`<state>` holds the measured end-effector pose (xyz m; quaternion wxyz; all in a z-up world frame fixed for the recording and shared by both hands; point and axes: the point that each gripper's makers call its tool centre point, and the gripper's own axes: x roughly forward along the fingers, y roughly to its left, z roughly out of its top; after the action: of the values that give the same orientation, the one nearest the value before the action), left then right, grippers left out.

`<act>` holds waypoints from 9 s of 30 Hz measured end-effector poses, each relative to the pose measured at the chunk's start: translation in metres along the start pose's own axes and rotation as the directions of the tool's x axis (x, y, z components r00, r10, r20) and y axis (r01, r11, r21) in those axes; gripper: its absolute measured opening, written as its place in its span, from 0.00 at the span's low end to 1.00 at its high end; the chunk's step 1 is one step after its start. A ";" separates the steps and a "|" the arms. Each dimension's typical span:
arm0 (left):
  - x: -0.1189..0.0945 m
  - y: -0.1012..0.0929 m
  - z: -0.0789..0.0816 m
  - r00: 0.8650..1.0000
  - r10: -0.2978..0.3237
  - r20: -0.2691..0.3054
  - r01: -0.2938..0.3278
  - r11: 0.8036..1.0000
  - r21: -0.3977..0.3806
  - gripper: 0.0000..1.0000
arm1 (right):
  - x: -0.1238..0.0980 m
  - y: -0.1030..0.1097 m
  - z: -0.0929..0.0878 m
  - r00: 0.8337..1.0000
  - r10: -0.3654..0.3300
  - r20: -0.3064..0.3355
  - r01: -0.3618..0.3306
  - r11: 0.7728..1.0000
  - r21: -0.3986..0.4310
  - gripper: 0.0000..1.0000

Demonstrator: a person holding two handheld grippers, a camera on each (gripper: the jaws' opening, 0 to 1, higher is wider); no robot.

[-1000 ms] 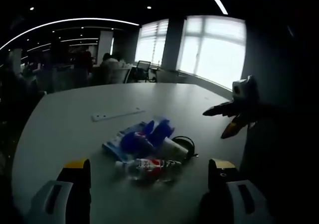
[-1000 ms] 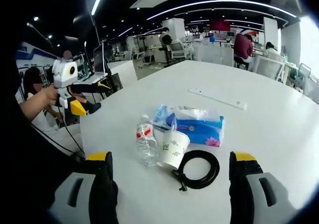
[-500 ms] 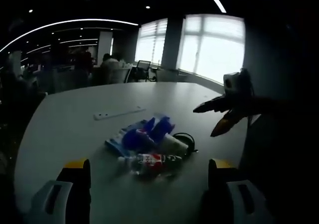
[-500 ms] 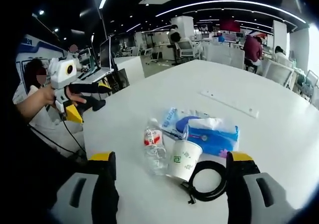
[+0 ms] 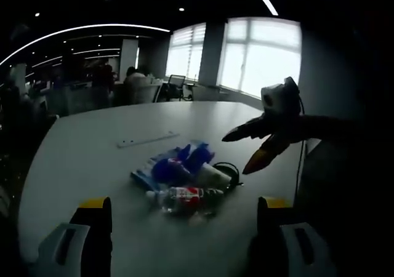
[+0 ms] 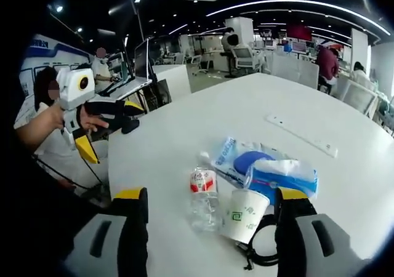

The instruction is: Arrange the tabletop items into an orderly group along one side of the table until the central work area is clear of visible clutter.

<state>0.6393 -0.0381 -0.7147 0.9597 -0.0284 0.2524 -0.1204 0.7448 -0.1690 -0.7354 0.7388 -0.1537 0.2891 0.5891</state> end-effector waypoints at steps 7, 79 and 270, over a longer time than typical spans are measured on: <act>0.000 -0.002 0.003 1.000 0.009 0.002 -0.009 1.000 0.004 0.97 | 0.018 0.003 0.005 1.000 0.023 -0.016 -0.024 0.999 -0.037 0.74; 0.010 0.012 0.023 0.999 0.024 0.035 -0.023 1.000 -0.017 0.95 | 0.183 0.024 0.001 0.985 0.068 -0.161 -0.076 0.996 -0.046 0.23; 0.103 -0.094 0.051 0.989 -0.072 0.129 0.071 0.997 0.012 0.31 | -0.124 -0.067 -0.085 0.922 -0.382 0.059 0.361 0.907 0.217 0.97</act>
<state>0.7309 -0.1547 -0.7080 0.9691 -0.0417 0.1882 -0.1538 0.7709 -0.3317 -0.7346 0.8627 -0.1006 0.2753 0.4121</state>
